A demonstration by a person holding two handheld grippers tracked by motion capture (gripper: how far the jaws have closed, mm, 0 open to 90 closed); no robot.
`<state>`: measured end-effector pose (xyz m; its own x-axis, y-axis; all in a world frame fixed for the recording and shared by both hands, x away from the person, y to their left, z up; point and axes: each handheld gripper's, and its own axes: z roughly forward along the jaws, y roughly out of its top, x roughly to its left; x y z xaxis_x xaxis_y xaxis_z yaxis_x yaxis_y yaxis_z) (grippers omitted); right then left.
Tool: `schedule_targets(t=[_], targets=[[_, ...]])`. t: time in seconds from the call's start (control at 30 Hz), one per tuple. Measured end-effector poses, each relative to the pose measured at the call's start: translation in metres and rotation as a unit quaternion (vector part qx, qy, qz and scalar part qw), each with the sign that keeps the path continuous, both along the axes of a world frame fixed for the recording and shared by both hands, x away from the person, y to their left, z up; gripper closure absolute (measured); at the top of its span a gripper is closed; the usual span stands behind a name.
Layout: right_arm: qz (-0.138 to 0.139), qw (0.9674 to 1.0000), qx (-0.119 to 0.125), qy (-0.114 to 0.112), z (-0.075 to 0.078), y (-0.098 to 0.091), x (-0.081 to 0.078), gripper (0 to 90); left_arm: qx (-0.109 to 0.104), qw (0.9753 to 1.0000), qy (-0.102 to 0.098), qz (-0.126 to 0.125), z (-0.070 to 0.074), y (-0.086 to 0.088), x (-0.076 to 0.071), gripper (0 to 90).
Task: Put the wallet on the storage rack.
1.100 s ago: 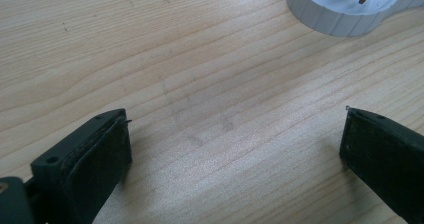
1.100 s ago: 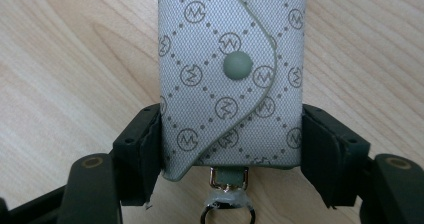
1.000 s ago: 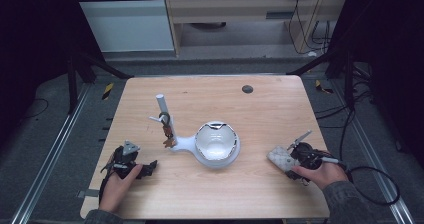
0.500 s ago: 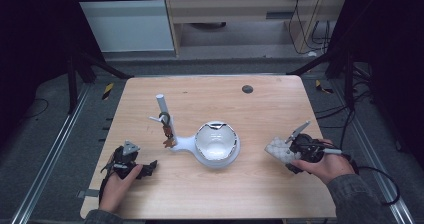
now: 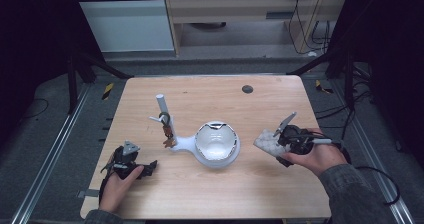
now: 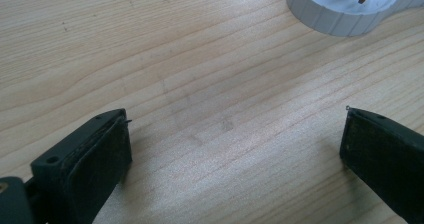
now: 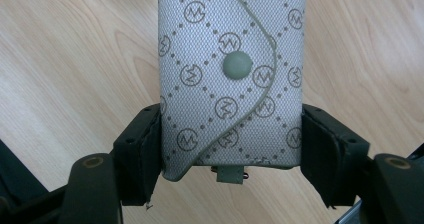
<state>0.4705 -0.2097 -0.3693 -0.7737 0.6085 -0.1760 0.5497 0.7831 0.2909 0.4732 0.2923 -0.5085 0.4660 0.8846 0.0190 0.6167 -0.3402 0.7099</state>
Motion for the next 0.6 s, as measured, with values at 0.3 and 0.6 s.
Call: schedule_targets(t=[0.3,0.6], targets=[[0.034,0.9993,-0.012,-0.005,0.019,0.026,0.004,31.8,-0.001,1.0000,0.000,0.000,0.000,0.000,0.000,0.0],[0.055,0.9980,-0.027,-0.014,0.035,0.047,0.005,31.8,0.000,1.0000,-0.001,0.000,0.000,0.000,0.000,0.0]])
